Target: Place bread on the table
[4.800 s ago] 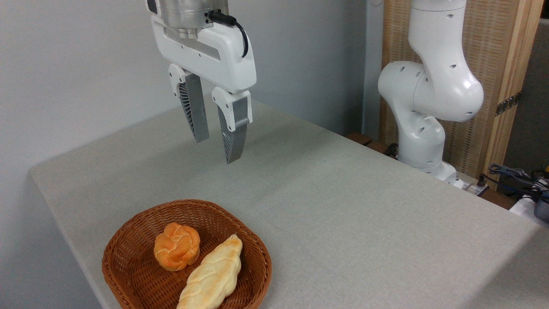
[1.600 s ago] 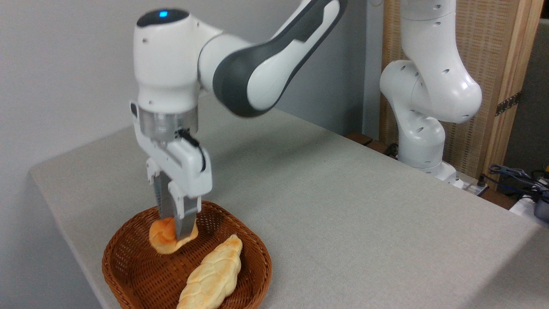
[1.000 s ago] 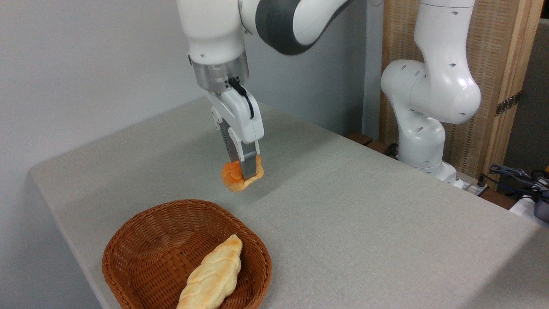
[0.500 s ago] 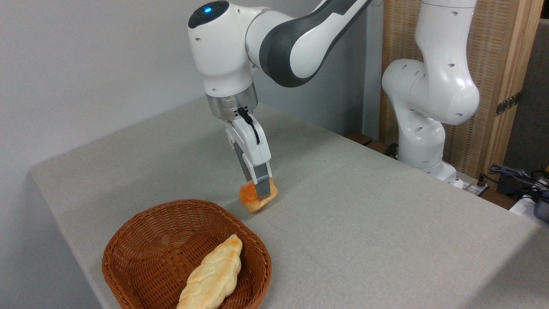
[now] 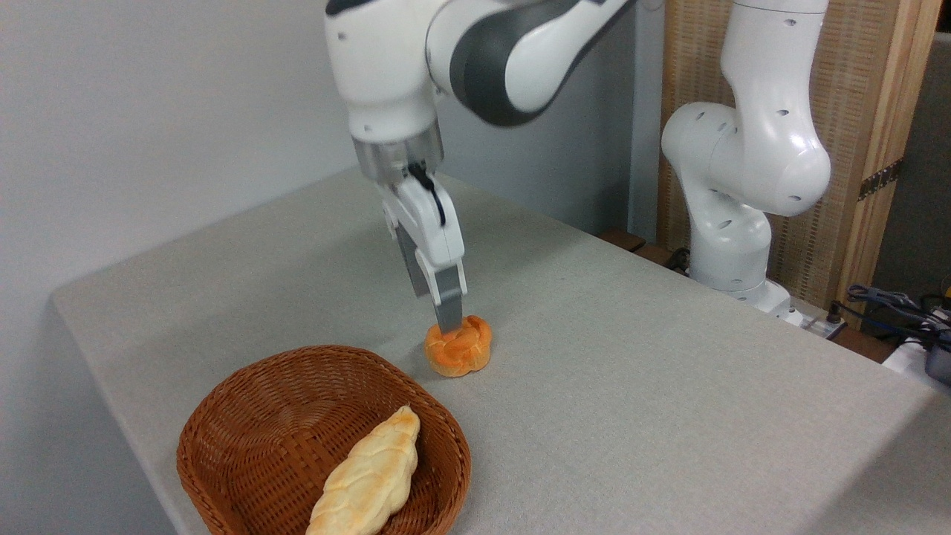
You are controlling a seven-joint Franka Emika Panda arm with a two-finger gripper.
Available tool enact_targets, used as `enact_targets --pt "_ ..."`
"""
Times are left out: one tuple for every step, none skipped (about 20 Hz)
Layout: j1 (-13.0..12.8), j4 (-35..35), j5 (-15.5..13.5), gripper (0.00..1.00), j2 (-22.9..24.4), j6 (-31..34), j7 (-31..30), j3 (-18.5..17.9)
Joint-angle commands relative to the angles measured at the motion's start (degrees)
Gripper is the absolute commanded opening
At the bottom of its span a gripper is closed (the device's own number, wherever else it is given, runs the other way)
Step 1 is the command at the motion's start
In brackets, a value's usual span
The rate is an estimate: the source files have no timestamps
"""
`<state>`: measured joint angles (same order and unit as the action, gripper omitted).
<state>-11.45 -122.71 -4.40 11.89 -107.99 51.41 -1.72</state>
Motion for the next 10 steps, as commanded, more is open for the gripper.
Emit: enact_targets --pt "1.52 10.54 0.18 1.00 -0.29 8.14 -1.66 -0.57" --pt "2.22 12.82 0.01 1.00 -0.73 8.41 -3.15 -0.57" --pt "3.27 14.93 -0.08 1.00 -1.43 8.50 -5.34 -0.30" --pt "4.23 17.22 -0.08 1.00 -2.57 8.94 -7.62 0.13" --pt "4.94 20.03 0.00 1.00 -4.23 10.51 -9.38 0.40" --pt "5.56 23.01 0.09 1.00 -5.99 12.79 -10.36 0.66" --pt "5.82 25.48 0.18 1.00 -7.22 14.20 -10.37 0.93" --pt "6.00 26.63 0.01 1.00 -7.76 14.48 -10.46 0.93" --pt "6.09 27.25 0.00 1.00 -7.85 14.48 -10.46 0.93" --pt "6.09 28.13 0.00 1.00 -8.29 14.48 -10.46 0.93"
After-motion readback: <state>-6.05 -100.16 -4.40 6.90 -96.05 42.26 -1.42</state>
